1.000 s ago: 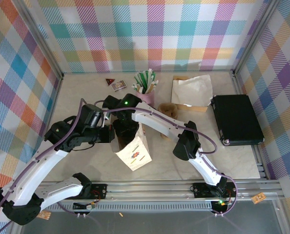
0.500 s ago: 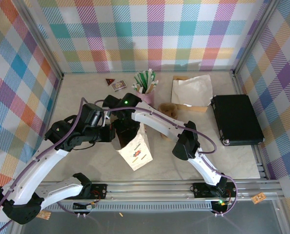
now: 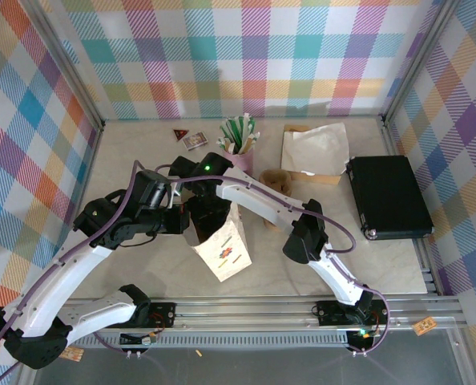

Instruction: Pack the takeout coffee

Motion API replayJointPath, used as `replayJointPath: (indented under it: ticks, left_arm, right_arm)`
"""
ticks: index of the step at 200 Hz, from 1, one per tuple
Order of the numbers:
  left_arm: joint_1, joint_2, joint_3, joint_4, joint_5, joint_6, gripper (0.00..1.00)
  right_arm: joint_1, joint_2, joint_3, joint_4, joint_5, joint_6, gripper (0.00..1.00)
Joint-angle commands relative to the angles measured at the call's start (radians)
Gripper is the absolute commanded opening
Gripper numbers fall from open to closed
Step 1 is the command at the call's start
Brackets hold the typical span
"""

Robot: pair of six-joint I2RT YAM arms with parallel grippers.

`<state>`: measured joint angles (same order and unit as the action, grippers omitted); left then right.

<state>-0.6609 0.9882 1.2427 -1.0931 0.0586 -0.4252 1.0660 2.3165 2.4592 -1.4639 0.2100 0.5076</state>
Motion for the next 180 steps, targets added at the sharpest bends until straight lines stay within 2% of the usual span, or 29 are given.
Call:
replayJointPath:
  ticks: [1, 160, 180]
  left_arm:
    - [-0.011, 0.015, 0.010, 0.026, -0.008, 0.015, 0.00]
    - [-0.011, 0.028, 0.006, 0.016, -0.003, 0.025, 0.00]
    - [-0.011, 0.028, 0.006, 0.014, -0.002, 0.026, 0.00]
  right_arm:
    - [0.040, -0.043, 0.041, -0.028, -0.023, -0.004, 0.91]
    - [0.083, -0.092, 0.038, -0.060, -0.049, -0.033, 0.92]
    - [0.085, -0.097, 0.034, -0.066, -0.060, -0.035, 0.90]
